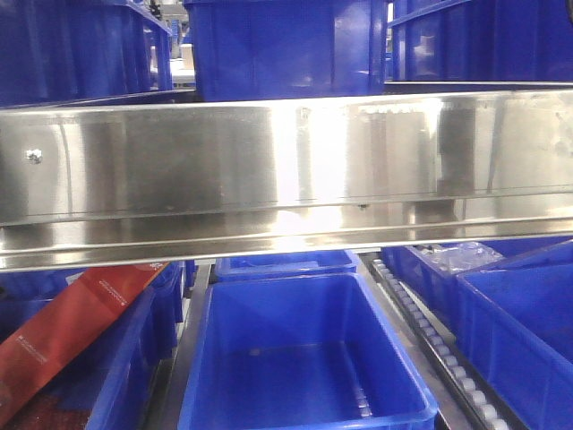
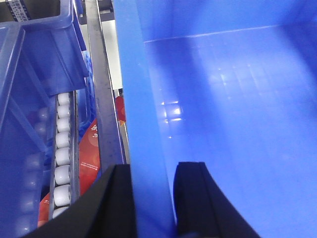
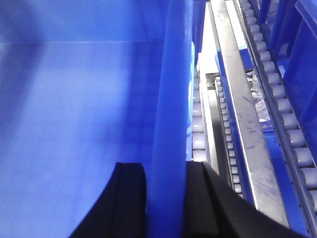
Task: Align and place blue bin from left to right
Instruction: 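Approach the second rack's upper shelf holding the bin with both grippers, then push the blue bin onto the upper shelf with both grippers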
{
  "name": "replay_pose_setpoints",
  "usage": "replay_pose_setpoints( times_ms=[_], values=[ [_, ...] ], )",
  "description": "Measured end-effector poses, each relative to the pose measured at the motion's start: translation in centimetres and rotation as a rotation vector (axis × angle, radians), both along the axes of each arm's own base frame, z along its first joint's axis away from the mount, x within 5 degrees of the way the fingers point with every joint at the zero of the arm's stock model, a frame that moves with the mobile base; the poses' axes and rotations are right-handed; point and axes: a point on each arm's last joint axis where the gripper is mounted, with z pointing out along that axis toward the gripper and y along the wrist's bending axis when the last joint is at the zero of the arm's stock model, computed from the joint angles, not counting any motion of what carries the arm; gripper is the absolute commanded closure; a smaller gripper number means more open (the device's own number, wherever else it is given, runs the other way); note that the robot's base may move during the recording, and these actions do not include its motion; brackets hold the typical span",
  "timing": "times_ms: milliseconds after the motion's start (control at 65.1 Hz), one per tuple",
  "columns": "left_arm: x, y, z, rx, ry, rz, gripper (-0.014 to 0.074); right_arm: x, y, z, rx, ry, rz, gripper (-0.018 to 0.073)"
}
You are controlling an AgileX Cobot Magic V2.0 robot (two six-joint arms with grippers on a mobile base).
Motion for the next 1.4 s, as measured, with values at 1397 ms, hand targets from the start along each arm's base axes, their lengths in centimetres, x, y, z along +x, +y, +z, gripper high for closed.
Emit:
replay_pose_setpoints(
  times_ms=[1397],
  values=[
    [0.14,-0.36,-0.11,-0.027,0.002,-0.020,0.0605,0.08,-0.28,-0.05,-0.010,0.001,-0.003,0.0639]
  ],
)
